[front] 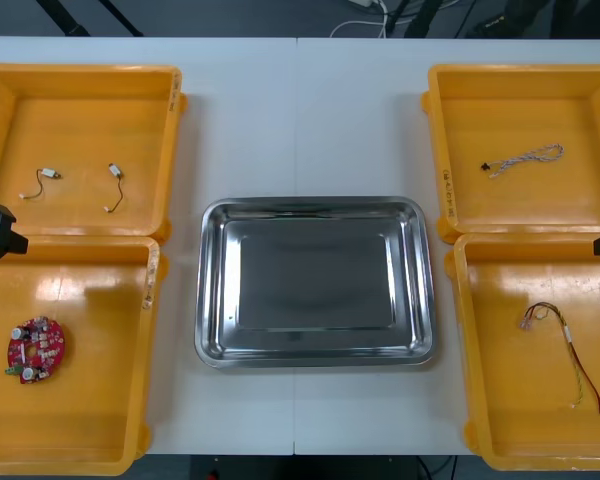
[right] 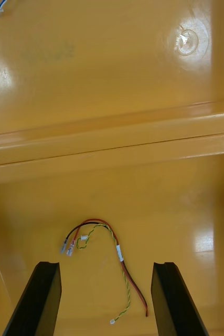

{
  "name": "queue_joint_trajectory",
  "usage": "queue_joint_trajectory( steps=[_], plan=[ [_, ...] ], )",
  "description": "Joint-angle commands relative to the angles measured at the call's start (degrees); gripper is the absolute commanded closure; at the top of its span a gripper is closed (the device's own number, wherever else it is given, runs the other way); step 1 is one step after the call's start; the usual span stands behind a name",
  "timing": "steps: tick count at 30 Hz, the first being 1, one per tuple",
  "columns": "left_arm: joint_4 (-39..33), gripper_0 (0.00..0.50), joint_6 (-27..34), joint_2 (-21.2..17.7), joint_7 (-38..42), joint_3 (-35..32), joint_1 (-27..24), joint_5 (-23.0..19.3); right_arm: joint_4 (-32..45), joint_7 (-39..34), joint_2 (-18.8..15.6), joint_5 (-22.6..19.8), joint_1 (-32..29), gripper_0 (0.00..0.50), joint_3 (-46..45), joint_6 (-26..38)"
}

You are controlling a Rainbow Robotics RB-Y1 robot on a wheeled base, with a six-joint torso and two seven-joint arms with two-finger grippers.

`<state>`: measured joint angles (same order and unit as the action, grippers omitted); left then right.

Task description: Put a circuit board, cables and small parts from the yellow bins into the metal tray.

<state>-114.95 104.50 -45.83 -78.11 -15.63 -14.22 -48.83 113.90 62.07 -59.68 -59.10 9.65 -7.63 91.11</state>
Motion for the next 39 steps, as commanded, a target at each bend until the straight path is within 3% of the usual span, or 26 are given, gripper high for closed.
queue_joint_trajectory(
  steps=[1,39],
  plan=[
    [-1.76,0.000,-0.61,-2.59,-2.48,-1.60,0.59,0.49,1.33,1.74,-2.46,-0.40,-0.60,0.000,-2.03,0.30],
    [-1.76,0.000,-0.61,-2.59,-2.48,-1.60,0.59,0.49,1.33,1.74,-2.46,-0.40,-0.60,0.000,-2.03,0.30]
  ],
)
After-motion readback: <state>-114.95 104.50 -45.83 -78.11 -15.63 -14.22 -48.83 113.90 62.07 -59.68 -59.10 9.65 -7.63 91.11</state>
